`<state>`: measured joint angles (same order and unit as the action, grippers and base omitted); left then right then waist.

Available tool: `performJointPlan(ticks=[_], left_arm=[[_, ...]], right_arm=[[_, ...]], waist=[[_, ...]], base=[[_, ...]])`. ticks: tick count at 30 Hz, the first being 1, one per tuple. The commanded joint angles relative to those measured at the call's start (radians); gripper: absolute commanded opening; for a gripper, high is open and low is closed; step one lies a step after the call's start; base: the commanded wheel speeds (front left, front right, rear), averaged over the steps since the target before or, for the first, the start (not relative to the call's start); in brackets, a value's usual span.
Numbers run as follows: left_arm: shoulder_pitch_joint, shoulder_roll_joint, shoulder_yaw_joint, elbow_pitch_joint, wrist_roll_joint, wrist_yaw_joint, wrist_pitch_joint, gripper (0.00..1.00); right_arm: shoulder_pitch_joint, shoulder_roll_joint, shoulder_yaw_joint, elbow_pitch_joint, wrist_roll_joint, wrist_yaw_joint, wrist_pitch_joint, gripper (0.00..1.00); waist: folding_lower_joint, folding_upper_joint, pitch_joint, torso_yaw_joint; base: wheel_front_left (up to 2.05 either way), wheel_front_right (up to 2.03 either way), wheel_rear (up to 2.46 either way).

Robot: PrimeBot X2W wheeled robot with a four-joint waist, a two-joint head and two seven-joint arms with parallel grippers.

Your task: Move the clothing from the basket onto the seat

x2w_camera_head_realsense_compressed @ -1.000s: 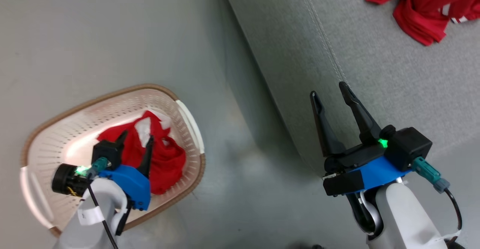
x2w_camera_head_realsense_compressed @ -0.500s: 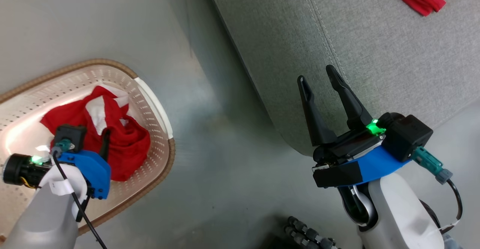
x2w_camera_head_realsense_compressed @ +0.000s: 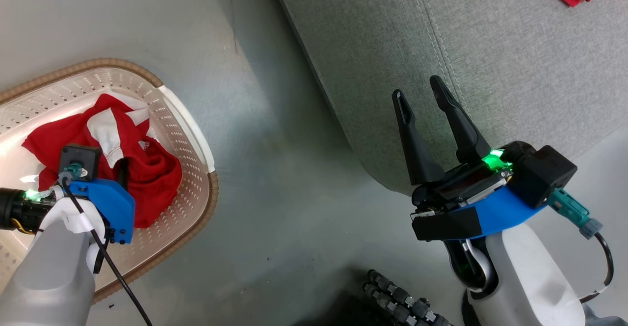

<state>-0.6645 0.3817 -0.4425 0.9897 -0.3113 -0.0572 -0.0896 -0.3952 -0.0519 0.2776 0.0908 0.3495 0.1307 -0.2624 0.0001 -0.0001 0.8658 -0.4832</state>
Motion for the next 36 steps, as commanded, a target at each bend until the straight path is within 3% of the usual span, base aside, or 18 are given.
performJointPlan(ticks=[1,8,9,10,12,36], left_arm=[[-0.017,0.003,-0.004,-0.005,0.003,0.006,0.001,1.00],[-0.005,0.011,0.000,-0.015,-0.014,0.021,0.014,1.00],[-0.004,0.012,0.001,-0.016,-0.015,0.022,0.014,0.82],[-0.002,0.013,0.002,-0.015,-0.019,0.022,0.019,0.46],[0.001,0.016,0.001,-0.017,-0.022,0.021,0.023,0.00],[0.002,0.024,-0.006,-0.015,-0.069,-0.003,0.007,0.00]], right_arm=[[0.007,0.003,-0.003,-0.004,0.001,0.000,-0.003,1.00],[0.004,0.003,-0.004,-0.006,0.006,0.000,-0.004,1.00],[0.003,0.003,-0.003,-0.006,0.006,0.000,-0.004,1.00],[0.001,0.003,-0.003,-0.004,0.005,0.000,-0.004,1.00],[-0.001,0.003,-0.004,-0.002,0.004,0.000,-0.004,1.00],[-0.041,0.003,0.018,0.016,0.000,0.000,-0.004,1.00]], waist=[[-0.0001,0.0001,0.001,0.001],[-0.0001,0.0001,0.007,0.006],[-0.0001,0.0001,0.008,0.006],[-0.0001,0.0001,0.008,0.006],[-0.0001,0.0001,0.008,0.006],[-0.0001,0.0001,-0.029,0.005]], base=[[0.00,0.00,0.00],[0.00,0.00,0.00],[0.00,0.00,0.00],[0.00,0.00,0.00],[0.00,0.00,0.00],[0.00,0.00,0.00]])
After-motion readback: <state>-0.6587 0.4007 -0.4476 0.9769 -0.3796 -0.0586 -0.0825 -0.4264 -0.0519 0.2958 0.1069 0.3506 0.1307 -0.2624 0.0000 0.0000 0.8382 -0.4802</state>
